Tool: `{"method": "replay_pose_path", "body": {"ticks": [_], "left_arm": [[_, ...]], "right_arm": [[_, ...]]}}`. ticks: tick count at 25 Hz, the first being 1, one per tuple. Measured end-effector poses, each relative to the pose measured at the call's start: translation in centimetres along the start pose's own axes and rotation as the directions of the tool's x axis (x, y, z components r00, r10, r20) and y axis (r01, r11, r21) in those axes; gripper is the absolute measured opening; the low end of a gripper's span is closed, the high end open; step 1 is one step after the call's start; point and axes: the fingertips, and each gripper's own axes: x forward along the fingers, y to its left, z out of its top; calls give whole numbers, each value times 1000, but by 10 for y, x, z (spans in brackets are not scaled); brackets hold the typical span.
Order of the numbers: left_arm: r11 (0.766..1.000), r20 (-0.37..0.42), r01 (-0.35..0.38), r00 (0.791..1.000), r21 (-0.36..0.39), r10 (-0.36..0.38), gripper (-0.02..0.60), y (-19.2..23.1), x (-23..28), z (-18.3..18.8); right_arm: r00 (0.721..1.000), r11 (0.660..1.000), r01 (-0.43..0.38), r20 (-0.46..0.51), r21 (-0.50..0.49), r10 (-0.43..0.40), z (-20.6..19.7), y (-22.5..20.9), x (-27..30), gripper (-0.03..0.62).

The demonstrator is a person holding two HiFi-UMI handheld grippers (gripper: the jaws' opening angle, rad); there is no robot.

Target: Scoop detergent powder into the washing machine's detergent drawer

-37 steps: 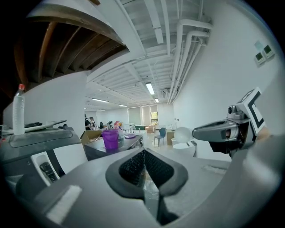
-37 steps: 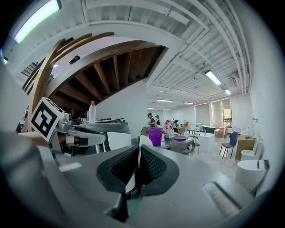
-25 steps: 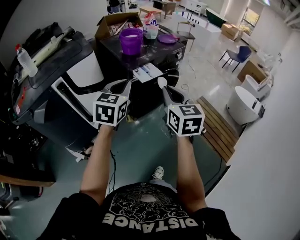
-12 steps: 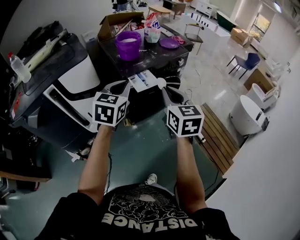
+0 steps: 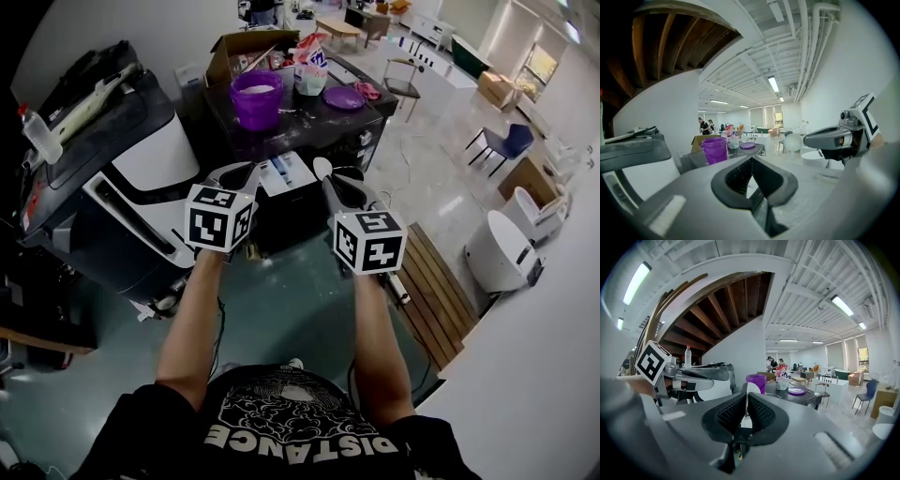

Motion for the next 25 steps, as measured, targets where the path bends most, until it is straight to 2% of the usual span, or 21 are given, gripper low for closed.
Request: {"method": "replay_pose_path", "body": {"ticks": [12,25], "left_arm": [[999,-18,-43,999,1,43,0,-1,10,-1],[997,-11,-76,997,-28,75,0,36,40,-4]], "right_arm": [[999,999,-35,2,0,35,-3,-17,6,38],[998,998,-64,-9,-28,64,3,-27,52,38]]}}
